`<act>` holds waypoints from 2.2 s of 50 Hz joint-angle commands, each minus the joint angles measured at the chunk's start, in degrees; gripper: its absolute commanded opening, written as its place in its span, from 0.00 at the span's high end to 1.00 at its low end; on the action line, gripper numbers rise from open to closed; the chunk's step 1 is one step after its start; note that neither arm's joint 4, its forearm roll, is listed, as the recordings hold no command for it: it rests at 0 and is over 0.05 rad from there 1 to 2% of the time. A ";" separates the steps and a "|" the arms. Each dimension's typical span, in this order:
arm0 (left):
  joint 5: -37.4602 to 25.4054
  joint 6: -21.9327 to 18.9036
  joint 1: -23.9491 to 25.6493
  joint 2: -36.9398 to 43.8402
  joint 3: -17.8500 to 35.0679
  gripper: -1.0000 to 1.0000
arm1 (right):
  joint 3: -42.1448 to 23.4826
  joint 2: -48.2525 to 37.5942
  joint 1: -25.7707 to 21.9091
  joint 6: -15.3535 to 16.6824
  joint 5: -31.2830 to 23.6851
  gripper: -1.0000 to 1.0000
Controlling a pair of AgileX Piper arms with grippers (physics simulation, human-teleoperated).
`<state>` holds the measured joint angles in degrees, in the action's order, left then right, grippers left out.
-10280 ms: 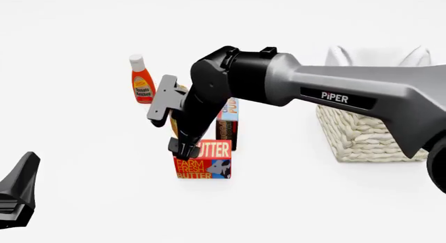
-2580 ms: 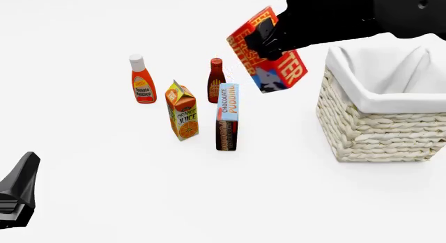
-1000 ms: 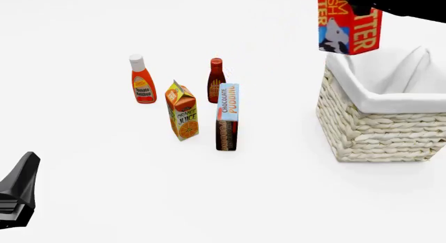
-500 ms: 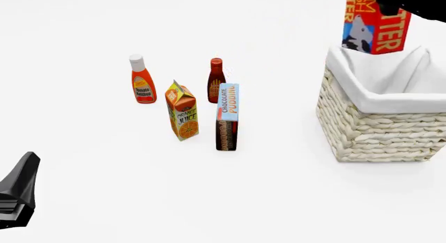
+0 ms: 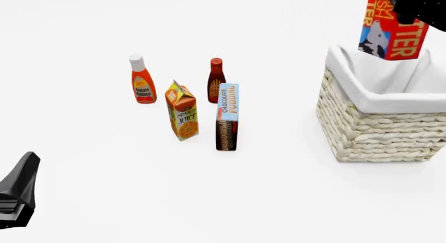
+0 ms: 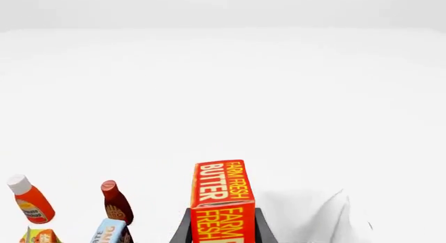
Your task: Pick the butter and place it in the basket.
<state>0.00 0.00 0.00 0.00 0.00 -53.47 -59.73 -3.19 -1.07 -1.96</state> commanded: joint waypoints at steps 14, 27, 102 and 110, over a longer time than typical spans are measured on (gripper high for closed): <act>0.00 0.00 0.00 0.00 0.00 0.00 | 2.88 0.28 3.19 -1.71 7.05 1.00; 0.00 0.00 0.00 0.00 0.00 0.00 | 3.71 -0.59 3.76 -1.99 8.75 1.00; 0.00 0.00 0.00 0.00 0.00 0.00 | 5.91 -9.16 7.76 -4.20 18.69 1.00; 0.00 0.00 0.00 0.00 0.00 0.00 | 5.96 -9.74 8.40 -4.31 19.25 1.00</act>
<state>0.00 0.00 0.00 0.00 0.00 -46.78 -69.16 4.47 -4.02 16.08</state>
